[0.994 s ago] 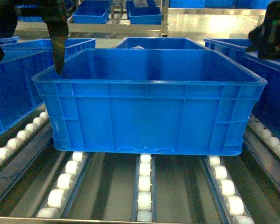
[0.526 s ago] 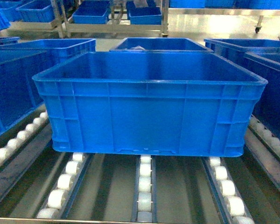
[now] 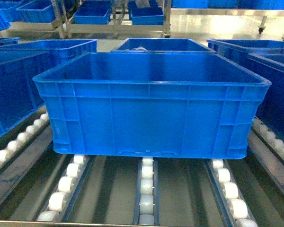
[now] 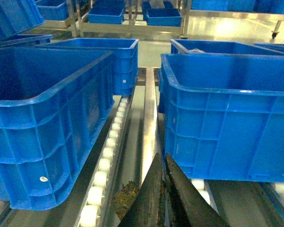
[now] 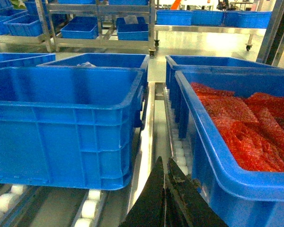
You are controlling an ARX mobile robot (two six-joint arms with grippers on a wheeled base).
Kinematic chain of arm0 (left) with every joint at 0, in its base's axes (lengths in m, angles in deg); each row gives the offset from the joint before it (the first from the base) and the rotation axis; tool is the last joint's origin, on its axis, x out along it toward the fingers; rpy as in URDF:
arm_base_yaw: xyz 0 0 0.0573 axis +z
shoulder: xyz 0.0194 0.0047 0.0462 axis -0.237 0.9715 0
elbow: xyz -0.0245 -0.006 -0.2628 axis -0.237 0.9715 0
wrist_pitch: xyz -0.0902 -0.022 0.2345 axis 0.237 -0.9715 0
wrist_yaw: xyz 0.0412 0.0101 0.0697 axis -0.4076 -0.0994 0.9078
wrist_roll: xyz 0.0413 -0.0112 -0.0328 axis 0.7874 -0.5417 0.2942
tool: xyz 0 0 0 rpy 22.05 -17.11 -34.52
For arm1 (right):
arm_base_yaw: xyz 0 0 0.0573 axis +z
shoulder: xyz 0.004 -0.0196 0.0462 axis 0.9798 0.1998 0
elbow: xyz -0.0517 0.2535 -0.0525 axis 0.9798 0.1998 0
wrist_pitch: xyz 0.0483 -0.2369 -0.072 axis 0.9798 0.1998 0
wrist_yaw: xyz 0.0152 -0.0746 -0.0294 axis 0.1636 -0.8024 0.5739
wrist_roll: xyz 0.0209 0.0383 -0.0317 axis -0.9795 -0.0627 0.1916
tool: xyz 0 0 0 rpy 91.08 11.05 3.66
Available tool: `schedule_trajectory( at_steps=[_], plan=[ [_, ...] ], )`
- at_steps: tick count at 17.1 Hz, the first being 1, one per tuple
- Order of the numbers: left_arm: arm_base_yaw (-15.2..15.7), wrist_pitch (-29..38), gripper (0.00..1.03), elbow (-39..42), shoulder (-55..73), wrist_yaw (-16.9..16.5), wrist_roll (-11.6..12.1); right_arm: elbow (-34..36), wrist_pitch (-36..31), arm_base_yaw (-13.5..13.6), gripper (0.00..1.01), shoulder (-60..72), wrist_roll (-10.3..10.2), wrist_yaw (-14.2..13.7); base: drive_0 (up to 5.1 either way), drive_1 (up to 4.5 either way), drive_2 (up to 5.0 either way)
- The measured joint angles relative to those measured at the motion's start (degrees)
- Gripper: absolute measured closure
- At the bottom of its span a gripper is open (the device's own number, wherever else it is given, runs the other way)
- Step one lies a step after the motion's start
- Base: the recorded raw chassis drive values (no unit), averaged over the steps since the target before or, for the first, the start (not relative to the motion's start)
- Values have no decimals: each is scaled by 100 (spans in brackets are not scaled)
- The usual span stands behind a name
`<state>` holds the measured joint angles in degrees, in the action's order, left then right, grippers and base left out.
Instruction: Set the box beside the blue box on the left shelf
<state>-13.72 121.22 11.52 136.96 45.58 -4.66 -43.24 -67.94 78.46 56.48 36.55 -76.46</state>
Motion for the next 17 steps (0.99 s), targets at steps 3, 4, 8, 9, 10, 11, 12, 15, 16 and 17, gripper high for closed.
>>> schedule_trajectory(
  at_steps=[3, 4, 8, 9, 10, 11, 12, 15, 16, 17],
  plan=[
    [0, -789, 102, 81, -1034, 0, 0, 66, 835, 0, 100, -914, 0, 2, 0, 0, 0],
    [0, -1062, 102, 87, -1322, 0, 0, 66, 1086, 0, 100, -1193, 2, 2, 0, 0, 0],
    [0, -1340, 102, 87, -1676, 0, 0, 66, 1355, 0, 100, -1486, 0, 0, 0, 0, 0],
    [0, -1379, 102, 87, -1716, 0, 2, 68, 1392, 0, 100, -1521, 0, 0, 0, 0, 0],
    [0, -1449, 102, 87, -1794, 0, 2, 68, 1462, 0, 100, -1591, 2, 0, 0, 0, 0],
    [0, -1547, 102, 87, -1906, 0, 2, 68, 1554, 0, 100, -1690, 0, 0, 0, 0, 0],
    [0, -2118, 102, 90, -2498, 0, 2, 68, 2044, 0, 100, -2210, 0, 2, 0, 0, 0],
    [0, -2686, 102, 90, -3097, 0, 0, 68, 2529, 0, 100, -2704, 2, 0, 0, 0, 0],
    [0, -2868, 102, 90, -3294, 0, 0, 68, 2708, 0, 100, -2881, 2, 2, 0, 0, 0],
    [0, -3036, 102, 90, -3464, 0, 0, 68, 2833, 0, 100, -3018, 0, 0, 0, 0, 0]
  ],
)
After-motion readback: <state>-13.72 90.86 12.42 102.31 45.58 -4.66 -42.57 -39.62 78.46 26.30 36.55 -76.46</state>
